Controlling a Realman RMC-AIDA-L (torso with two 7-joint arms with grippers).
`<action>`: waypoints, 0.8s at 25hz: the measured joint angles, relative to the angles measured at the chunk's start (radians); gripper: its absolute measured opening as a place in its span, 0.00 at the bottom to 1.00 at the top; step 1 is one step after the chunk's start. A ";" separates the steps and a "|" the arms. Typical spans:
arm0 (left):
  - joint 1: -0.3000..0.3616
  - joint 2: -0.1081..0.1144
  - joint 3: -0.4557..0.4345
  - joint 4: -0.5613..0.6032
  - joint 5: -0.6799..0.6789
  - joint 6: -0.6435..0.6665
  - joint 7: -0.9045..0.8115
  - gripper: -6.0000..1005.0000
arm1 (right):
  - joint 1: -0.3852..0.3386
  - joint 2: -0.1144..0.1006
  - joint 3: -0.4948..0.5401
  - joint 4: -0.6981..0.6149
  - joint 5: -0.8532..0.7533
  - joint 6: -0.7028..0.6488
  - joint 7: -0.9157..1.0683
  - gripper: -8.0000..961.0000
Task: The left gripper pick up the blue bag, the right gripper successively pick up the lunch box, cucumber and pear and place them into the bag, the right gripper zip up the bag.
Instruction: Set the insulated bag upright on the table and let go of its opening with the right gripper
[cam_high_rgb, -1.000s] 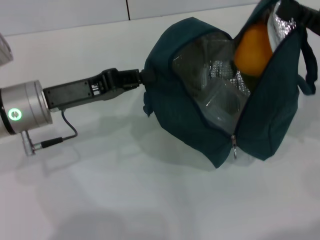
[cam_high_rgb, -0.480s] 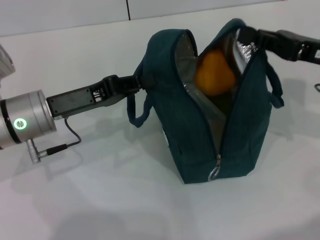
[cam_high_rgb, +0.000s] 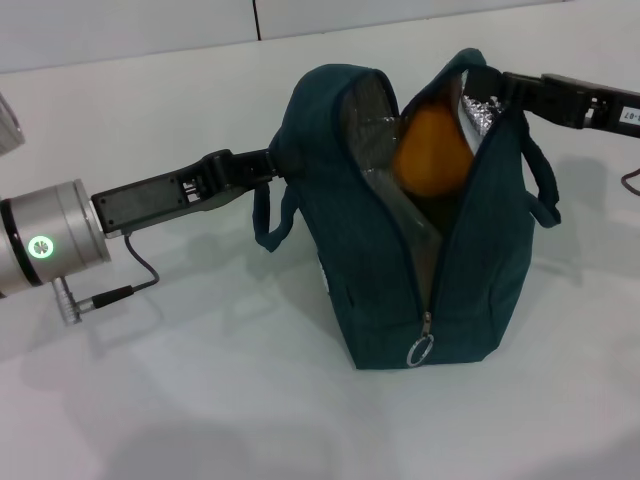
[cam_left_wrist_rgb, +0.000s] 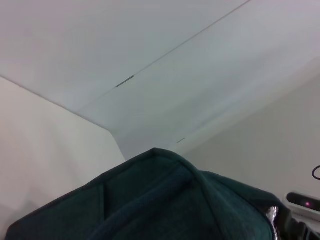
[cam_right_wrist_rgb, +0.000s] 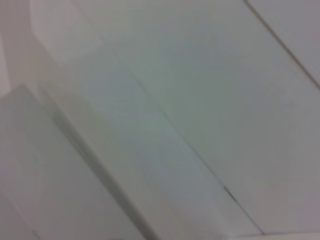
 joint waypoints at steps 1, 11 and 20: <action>0.000 0.000 0.000 0.000 0.000 0.000 0.001 0.07 | -0.001 0.002 0.007 0.006 0.004 0.000 0.000 0.05; 0.004 0.000 0.000 -0.014 0.005 -0.013 0.016 0.08 | -0.003 0.002 0.016 0.035 0.004 -0.016 0.001 0.12; 0.033 0.000 -0.001 -0.014 0.001 -0.013 0.019 0.07 | -0.009 -0.002 0.018 0.035 -0.008 -0.056 -0.001 0.28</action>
